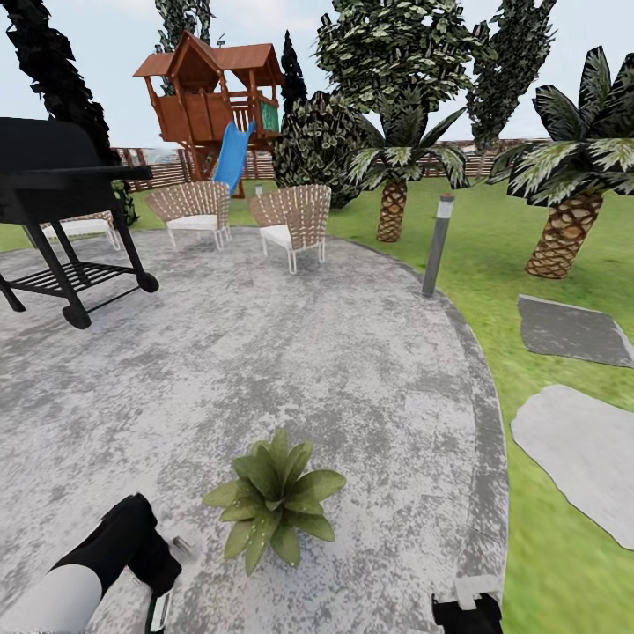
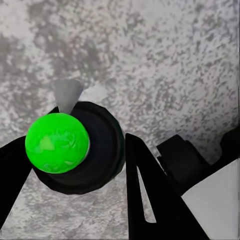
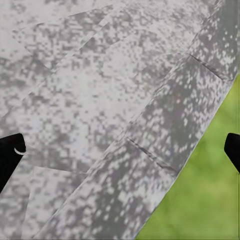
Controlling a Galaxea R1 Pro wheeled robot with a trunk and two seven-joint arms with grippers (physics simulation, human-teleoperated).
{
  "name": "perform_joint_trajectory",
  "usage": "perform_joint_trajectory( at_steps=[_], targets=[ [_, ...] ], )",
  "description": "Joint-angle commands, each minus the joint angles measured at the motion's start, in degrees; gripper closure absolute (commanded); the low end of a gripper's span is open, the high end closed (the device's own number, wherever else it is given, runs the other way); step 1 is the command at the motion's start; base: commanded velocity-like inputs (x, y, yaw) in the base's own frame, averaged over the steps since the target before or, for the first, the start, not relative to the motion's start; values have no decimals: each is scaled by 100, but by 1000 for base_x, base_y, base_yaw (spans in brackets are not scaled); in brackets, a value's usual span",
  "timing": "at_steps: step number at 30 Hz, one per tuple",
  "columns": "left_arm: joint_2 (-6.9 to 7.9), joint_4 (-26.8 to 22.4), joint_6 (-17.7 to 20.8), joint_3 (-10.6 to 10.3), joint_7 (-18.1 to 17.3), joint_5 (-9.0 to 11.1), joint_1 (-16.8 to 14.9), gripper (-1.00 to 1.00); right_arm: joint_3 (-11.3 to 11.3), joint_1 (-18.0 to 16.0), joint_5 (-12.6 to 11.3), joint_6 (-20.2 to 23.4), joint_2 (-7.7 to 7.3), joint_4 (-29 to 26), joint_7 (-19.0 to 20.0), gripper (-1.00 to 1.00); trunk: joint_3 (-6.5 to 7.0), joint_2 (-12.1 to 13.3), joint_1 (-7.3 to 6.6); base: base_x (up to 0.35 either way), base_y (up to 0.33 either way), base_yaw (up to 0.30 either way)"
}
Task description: Pick up the pesticide atomizer in the garden and spray insectifuge to fully cover both potted plants in the garden.
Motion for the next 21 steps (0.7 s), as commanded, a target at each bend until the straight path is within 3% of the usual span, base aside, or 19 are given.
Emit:
perform_joint_trajectory(
  at_steps=[1, 4, 10, 16, 21],
  targets=[
    [-17, -38, 36, 26, -48, -43, -34, 100, -46, -4, 61, -21, -8, 7, -11, -100, -5, -2, -1, 0, 0, 0],
    [-18, -83, 37, 23, -47, -48, -107, 100, -46, -4, 66, -21, -19, 8, -11, -100, -5, -2, -1, 0, 0, 0],
    [89, 8, -135, 33, 3, -55, -14, 100, -46, -4, 69, -21, -28, 7, -14, -100, -5, -2, -1, 0, 0, 0],
    [106, -55, -264, 35, 37, -58, 167, 100, -48, -4, 62, -21, -22, 0, -14, -100, -5, -2, -1, 30, 15, 0],
    [20, -81, -241, 35, 417, -47, 176, 100, -55, -4, 55, -21, -26, -26, -14, -100, -5, -2, -1, 177, 94, 0]
  ],
)
